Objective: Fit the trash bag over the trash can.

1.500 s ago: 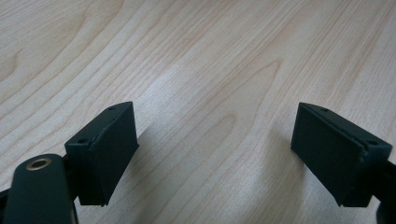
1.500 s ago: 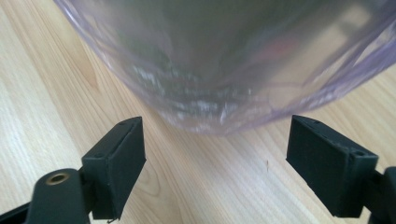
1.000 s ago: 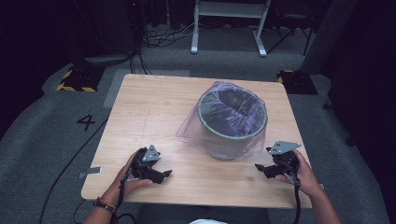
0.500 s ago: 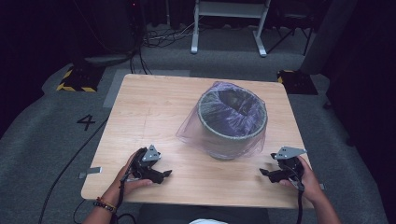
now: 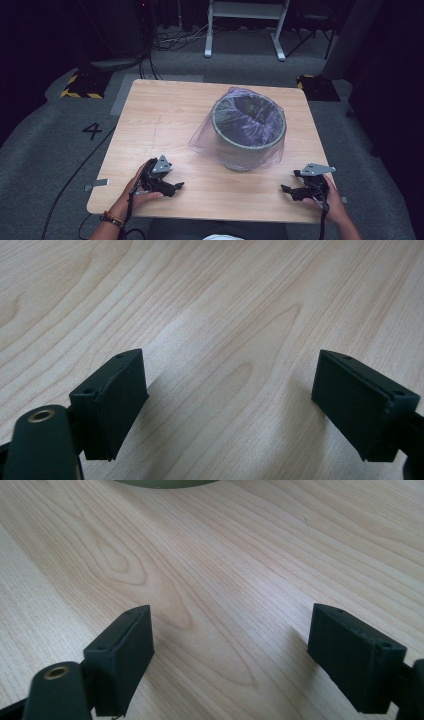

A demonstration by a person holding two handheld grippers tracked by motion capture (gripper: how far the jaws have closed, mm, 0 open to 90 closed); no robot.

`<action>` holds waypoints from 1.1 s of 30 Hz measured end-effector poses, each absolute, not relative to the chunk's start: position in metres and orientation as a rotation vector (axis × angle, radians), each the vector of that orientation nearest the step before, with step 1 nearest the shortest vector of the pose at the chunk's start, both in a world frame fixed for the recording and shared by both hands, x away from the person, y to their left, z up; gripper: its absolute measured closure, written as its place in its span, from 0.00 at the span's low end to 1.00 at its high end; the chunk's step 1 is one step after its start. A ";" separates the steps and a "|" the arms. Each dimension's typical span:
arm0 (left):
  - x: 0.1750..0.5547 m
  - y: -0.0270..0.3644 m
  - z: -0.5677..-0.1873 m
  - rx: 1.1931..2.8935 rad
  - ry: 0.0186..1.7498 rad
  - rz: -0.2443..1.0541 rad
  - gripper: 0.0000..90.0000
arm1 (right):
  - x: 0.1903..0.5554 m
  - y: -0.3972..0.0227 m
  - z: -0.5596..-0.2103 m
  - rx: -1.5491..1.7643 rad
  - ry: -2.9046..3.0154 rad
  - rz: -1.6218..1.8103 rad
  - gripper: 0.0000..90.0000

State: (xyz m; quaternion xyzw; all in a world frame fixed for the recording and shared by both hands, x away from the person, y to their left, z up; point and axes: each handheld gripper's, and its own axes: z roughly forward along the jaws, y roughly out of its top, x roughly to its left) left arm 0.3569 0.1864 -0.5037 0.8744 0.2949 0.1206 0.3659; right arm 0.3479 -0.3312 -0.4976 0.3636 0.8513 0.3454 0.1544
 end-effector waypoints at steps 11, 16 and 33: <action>0.357 0.186 -0.504 2.248 0.759 0.309 0.16 | 0.340 -0.344 -0.504 1.146 2.320 1.018 0.16; 0.357 0.186 -0.504 2.247 0.760 0.314 0.16 | 0.340 -0.345 -0.504 1.154 2.313 1.017 0.16; 0.360 0.184 -0.504 2.253 0.749 0.305 0.15 | 0.339 -0.344 -0.504 1.176 2.295 1.011 0.16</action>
